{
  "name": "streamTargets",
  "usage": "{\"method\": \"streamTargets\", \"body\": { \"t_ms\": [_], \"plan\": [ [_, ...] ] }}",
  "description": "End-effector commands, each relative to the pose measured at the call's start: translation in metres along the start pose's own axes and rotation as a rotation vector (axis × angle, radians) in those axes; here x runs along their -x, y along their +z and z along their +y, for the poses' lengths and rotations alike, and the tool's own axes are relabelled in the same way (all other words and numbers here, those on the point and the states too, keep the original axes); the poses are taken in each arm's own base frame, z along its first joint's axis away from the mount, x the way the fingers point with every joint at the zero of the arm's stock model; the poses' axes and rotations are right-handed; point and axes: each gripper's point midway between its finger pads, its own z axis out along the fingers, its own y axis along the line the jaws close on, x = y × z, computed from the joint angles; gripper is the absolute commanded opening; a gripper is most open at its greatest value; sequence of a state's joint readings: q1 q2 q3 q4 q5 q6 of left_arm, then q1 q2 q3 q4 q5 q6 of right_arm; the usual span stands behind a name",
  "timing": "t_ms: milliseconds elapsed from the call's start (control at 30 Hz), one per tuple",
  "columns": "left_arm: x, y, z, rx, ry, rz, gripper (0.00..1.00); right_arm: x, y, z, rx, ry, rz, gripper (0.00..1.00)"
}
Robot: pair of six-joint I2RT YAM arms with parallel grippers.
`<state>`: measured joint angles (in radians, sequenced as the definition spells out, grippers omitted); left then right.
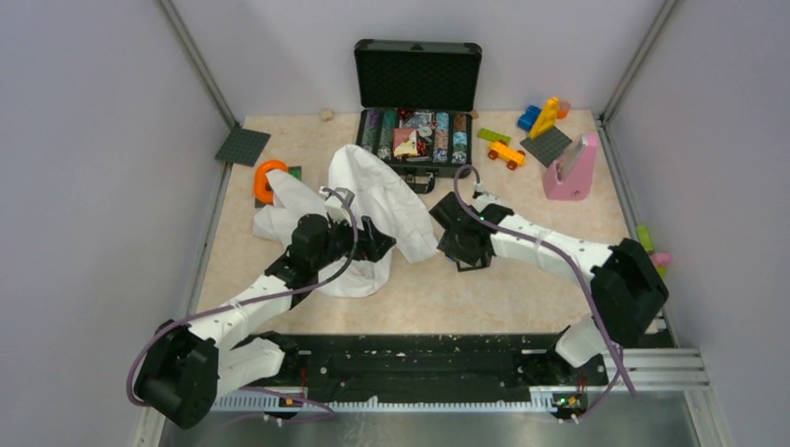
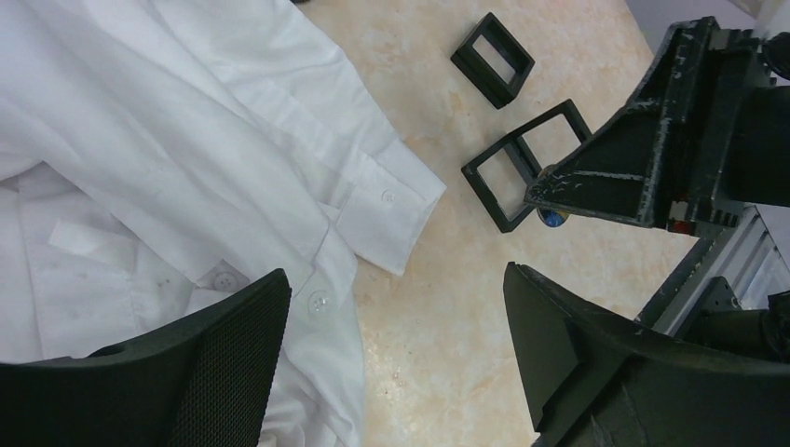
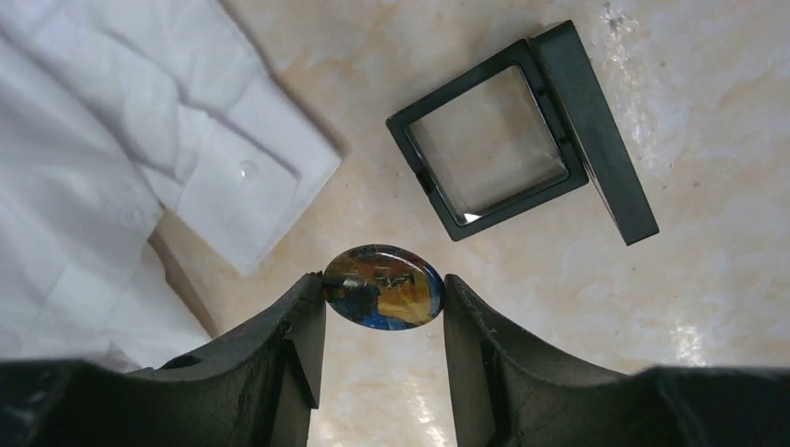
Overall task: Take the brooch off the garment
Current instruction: Place the brooch in the brooch box.
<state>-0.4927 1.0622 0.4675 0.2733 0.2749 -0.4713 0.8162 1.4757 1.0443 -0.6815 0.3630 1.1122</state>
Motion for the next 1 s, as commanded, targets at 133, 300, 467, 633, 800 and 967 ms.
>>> {"method": "streamTargets", "body": {
  "t_ms": [133, 300, 467, 633, 800, 967],
  "plan": [
    [0.007, 0.006, 0.002, -0.007, 0.037, -0.046, 0.88, 0.015, 0.003, 0.006, -0.356, 0.344, -0.023, 0.00],
    [-0.001, 0.009, 0.002, -0.025, 0.017, -0.026, 0.86, 0.007, 0.010, -0.007, -0.491, 0.406, -0.025, 0.00],
    [-0.003, 0.005, -0.004, -0.054, 0.000, -0.029, 0.86, 0.009, 0.021, -0.007, -0.308, 0.548, -0.066, 0.00],
    [0.002, -0.001, -0.009, -0.071, -0.006, -0.065, 0.86, 0.021, 0.018, 0.011, -0.036, 0.661, -0.113, 0.00],
    [0.001, -0.004, -0.011, -0.082, -0.014, -0.079, 0.86, 0.033, 0.000, 0.019, -0.079, 0.573, -0.142, 0.00],
    [0.001, -0.003, -0.009, -0.076, -0.021, -0.084, 0.86, 0.029, -0.018, 0.023, -0.343, 0.498, -0.072, 0.00]
  ]
}}
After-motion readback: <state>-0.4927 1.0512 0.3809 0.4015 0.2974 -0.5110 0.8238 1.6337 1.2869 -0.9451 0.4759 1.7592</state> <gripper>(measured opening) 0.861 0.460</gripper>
